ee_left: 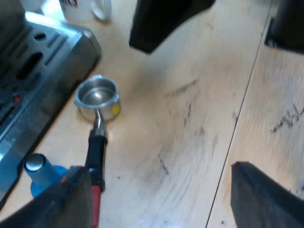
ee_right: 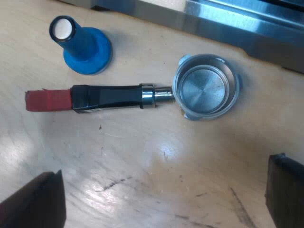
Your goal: Put the handle in the coffee machine
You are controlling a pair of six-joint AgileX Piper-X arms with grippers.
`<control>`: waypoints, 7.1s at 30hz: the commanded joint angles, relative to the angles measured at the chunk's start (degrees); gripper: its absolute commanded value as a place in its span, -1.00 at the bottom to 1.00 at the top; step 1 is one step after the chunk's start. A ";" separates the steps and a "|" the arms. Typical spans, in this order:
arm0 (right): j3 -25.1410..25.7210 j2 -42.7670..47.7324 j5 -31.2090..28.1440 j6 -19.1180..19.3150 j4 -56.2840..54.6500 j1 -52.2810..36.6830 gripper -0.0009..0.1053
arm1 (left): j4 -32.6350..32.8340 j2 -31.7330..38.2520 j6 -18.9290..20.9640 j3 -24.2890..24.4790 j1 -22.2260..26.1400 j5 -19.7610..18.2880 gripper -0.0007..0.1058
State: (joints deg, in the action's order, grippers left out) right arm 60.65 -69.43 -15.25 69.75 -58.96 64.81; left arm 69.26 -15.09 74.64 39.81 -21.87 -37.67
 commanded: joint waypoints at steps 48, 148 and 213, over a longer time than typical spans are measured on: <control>0.52 -27.11 13.96 18.80 14.99 -18.64 0.64 | -6.55 -2.17 7.53 -0.60 0.08 3.63 0.48; 5.57 -7.05 22.44 -1.89 -9.31 -10.81 -0.98 | -20.73 -30.38 -22.09 -8.62 -12.20 2.61 -0.23; 11.27 1.89 15.25 1.03 -4.89 -10.81 0.72 | -15.36 -27.71 -19.61 -8.62 11.78 -6.39 -0.98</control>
State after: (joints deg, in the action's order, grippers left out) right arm 71.30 -68.66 0.00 69.81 -63.22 53.98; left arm 54.01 -43.88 55.31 30.68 -11.22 -41.49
